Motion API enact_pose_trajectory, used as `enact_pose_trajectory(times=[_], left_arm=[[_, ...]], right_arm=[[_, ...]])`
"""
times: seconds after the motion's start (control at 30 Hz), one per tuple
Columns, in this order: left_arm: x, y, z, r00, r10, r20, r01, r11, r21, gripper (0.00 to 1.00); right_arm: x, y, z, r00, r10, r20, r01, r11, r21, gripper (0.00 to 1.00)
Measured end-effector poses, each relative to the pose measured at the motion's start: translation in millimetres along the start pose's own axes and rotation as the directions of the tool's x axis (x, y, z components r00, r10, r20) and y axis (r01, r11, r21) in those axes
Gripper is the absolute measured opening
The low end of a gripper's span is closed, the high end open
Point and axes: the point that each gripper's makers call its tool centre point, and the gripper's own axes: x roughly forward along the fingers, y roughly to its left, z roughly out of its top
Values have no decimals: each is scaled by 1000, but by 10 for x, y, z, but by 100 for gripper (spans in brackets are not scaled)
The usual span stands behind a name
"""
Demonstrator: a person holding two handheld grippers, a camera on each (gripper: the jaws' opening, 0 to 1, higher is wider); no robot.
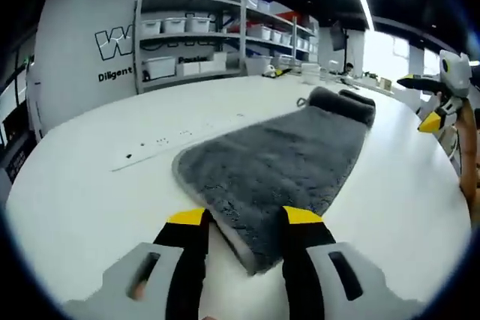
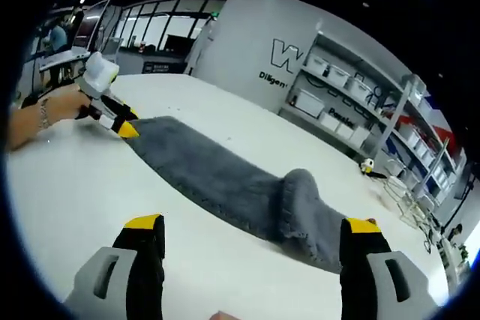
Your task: Open the folded towel by lifting each exposed corner and separating the folded layers until the towel lies flat within the target outline without major curled edges
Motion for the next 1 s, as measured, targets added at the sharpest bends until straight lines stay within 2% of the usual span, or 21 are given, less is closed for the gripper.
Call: enact_pose_trajectory(times=[0.07,0.2,0.3,0.7,1.0], left_arm=[[10,-69,9,999,-34,10,34,999,31,24],[12,-129,2,998,-65,14,65,998,18,14],[11,-158,1,997,-77,9,77,997,17,11],[-69,-48,-39,997,-79,-24,79,997,-1,10],[-224,135,-124,998,-60,-28,60,998,-8,10]], right_arm=[[8,4,-10,1000,4,-3,-4,1000,0,99],[29,7,-38,1000,7,-13,-7,1000,2,99],[37,18,-46,1000,10,-17,-10,1000,-2,99],[79,-2,-103,999,8,-38,-8,1000,0,99],[109,38,-142,998,26,-52,-26,1000,-1,99]])
